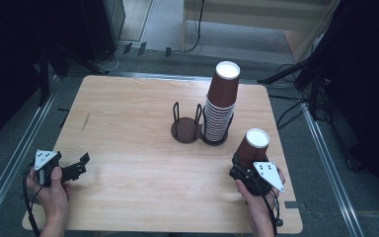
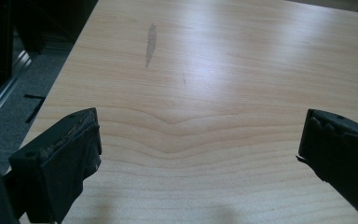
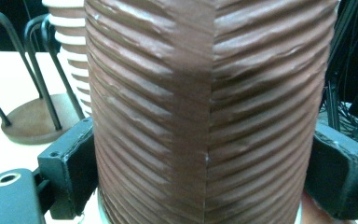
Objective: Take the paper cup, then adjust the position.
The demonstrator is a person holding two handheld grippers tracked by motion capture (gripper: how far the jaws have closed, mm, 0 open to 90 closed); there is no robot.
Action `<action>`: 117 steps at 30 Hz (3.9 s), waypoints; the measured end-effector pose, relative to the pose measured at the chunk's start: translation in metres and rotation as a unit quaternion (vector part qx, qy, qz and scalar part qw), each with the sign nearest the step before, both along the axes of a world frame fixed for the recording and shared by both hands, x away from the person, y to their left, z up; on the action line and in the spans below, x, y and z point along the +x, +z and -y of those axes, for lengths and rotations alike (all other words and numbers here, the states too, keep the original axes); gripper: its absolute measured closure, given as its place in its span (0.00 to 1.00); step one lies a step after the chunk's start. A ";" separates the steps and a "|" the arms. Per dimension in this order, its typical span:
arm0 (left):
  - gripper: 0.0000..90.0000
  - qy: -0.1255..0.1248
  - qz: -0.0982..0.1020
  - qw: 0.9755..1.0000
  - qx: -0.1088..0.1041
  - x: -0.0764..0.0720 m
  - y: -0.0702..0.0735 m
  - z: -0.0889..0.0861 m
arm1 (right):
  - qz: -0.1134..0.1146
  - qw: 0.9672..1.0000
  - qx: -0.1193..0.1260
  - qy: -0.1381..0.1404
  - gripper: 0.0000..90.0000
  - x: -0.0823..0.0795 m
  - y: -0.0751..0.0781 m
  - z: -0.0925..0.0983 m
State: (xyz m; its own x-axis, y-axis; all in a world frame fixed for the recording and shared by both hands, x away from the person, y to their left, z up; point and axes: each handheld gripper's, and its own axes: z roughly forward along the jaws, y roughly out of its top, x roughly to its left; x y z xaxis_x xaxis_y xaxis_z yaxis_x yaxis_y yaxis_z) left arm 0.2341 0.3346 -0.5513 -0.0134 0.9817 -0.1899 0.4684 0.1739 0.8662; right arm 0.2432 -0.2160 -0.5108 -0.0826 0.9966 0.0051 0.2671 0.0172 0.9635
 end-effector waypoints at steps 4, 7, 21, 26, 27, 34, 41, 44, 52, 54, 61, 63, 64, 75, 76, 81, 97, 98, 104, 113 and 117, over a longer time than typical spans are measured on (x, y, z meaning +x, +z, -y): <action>0.00 0.012 -0.014 1.000 0.006 0.003 0.000 0.002 | -0.007 1.000 -0.001 0.007 0.11 0.001 -0.003 -0.005; 0.00 0.001 -0.022 1.000 0.004 0.006 0.001 0.001 | -0.009 1.000 -0.017 0.013 0.11 0.002 -0.006 -0.011; 0.00 -0.118 -0.004 0.993 0.013 0.012 0.018 0.044 | -0.015 0.997 -0.050 0.061 0.11 0.002 -0.009 -0.042; 0.00 -0.144 0.005 0.989 0.020 0.012 0.029 0.066 | -0.024 0.997 -0.029 0.069 0.11 0.002 -0.006 -0.052; 0.00 -0.148 0.007 0.989 0.021 0.012 0.032 0.070 | -0.024 0.997 -0.029 0.069 0.11 0.002 -0.006 -0.052; 0.00 -0.189 0.021 0.981 0.030 0.019 0.051 0.099 | -0.006 0.996 -0.045 0.082 0.11 0.009 0.011 -0.065; 0.00 -0.225 0.028 0.974 0.019 0.029 0.059 0.117 | 0.001 0.992 -0.084 0.092 0.11 0.008 0.014 -0.072; 0.00 -0.252 0.029 0.967 0.022 0.029 0.059 0.127 | -0.002 0.990 -0.094 0.100 0.11 0.007 0.009 -0.077; 0.00 -0.349 0.028 0.937 0.000 0.023 0.067 0.159 | -0.008 0.982 -0.135 0.129 0.11 0.003 -0.007 -0.100; 0.00 -0.364 0.031 0.931 0.009 0.020 0.070 0.168 | -0.006 0.979 -0.151 0.135 0.11 0.002 -0.010 -0.105; 0.00 -0.412 0.033 0.911 -0.005 0.016 0.073 0.179 | 0.015 0.964 -0.213 0.157 0.11 -0.003 -0.017 -0.121; 0.00 -0.415 0.029 0.909 -0.001 0.015 0.073 0.182 | 0.018 0.962 -0.221 0.162 0.11 -0.004 -0.018 -0.123; 0.00 -0.419 0.027 0.908 -0.002 0.015 0.073 0.183 | 0.019 0.960 -0.226 0.164 0.11 -0.005 -0.019 -0.124; 0.00 -0.454 0.022 0.891 -0.002 0.012 0.075 0.193 | 0.039 0.942 -0.265 0.199 0.11 -0.014 -0.026 -0.137; 0.00 -0.457 0.022 0.889 -0.003 0.012 0.075 0.194 | 0.042 0.940 -0.271 0.203 0.11 -0.015 -0.027 -0.138; 0.00 -0.466 0.017 0.885 -0.003 0.012 0.074 0.196 | 0.052 0.927 -0.297 0.223 0.11 -0.020 -0.029 -0.144; 0.08 -0.471 -0.003 0.882 0.002 0.012 0.073 0.200 | 0.077 0.893 -0.354 0.268 0.11 -0.029 -0.037 -0.153; 0.10 -0.471 -0.004 0.882 0.003 0.012 0.073 0.200 | 0.078 0.891 -0.357 0.270 0.11 -0.029 -0.037 -0.153; 0.24 -0.478 -0.006 0.879 0.002 0.010 0.074 0.204 | 0.093 0.877 -0.381 0.277 0.10 -0.031 -0.035 -0.151; 0.26 -0.474 -0.010 0.880 -0.011 0.010 0.076 0.203 | 0.075 0.882 -0.370 0.283 0.07 -0.031 -0.031 -0.151; 0.27 -0.455 -0.005 0.890 -0.016 0.012 0.076 0.199 | 0.080 0.886 -0.358 0.285 0.01 -0.032 -0.025 -0.150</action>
